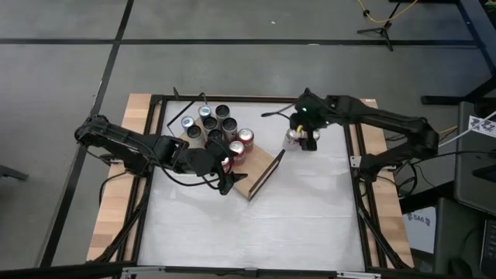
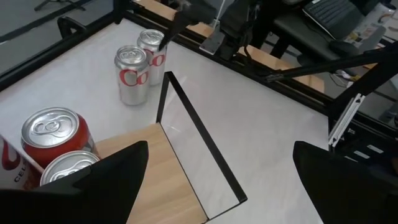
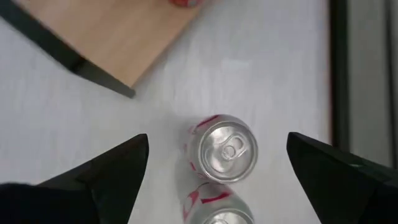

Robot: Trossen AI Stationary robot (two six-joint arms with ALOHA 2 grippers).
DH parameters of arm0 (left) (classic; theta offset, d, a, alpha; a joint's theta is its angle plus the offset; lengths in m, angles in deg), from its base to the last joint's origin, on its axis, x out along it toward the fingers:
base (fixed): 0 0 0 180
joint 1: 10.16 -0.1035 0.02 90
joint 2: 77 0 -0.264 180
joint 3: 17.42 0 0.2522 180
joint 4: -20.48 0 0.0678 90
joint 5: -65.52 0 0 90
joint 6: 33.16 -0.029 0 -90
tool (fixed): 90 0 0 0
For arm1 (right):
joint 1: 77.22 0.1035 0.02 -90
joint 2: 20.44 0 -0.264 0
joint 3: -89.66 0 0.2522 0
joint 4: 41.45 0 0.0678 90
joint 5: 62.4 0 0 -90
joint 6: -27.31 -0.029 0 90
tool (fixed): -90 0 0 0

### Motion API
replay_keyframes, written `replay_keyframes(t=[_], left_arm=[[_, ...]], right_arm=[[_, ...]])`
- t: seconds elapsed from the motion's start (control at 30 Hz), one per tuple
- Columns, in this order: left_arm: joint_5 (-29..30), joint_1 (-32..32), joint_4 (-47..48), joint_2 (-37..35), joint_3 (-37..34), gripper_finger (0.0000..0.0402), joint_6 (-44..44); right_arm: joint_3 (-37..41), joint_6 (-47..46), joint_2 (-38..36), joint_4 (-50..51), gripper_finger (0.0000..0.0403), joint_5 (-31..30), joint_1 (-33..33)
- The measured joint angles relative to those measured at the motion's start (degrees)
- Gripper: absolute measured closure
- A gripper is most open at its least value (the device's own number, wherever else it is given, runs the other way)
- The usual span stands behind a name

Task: Place canned beverage on shelf
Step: Put the left red-silver soda can on the shelf

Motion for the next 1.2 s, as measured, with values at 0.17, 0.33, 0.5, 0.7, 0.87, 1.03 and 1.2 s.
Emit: replay_keyframes(t=[0.17,0.33,0.5,0.7,0.87,1.03,1.2], left_arm=[[0.0,0.0,0.0,0.0,0.0,0.0008,0.1],[0.0,0.0,0.0,0.0,0.0,0.0008,0.1],[0.0,0.0,0.0,0.0,0.0,0.0008,0.1],[0.0,0.0,0.0,0.0,0.0,0.0008,0.0],[0.0,0.0,0.0,0.0,0.0,0.0008,0.0],[0.0,0.0,0.0,0.0,0.0,0.0008,0.0],[0.0,0.0,0.0,0.0,0.0,0.0008,0.0]], right_arm=[[0.0,0.0,4.8,0.8,0.0024,3.4,-5.0],[0.0,0.0,8.5,2.4,0.0024,7.3,-7.4],[0.0,0.0,10.7,3.5,0.0024,7.8,-7.2],[-0.1,0.1,13.6,3.2,0.0024,6.0,-7.3],[0.0,0.0,15.2,3.0,0.0024,6.1,-7.2],[0.0,0.1,16.5,2.9,0.0024,5.9,-7.2],[0.0,0.2,17.0,2.3,0.003,4.7,-7.2]])
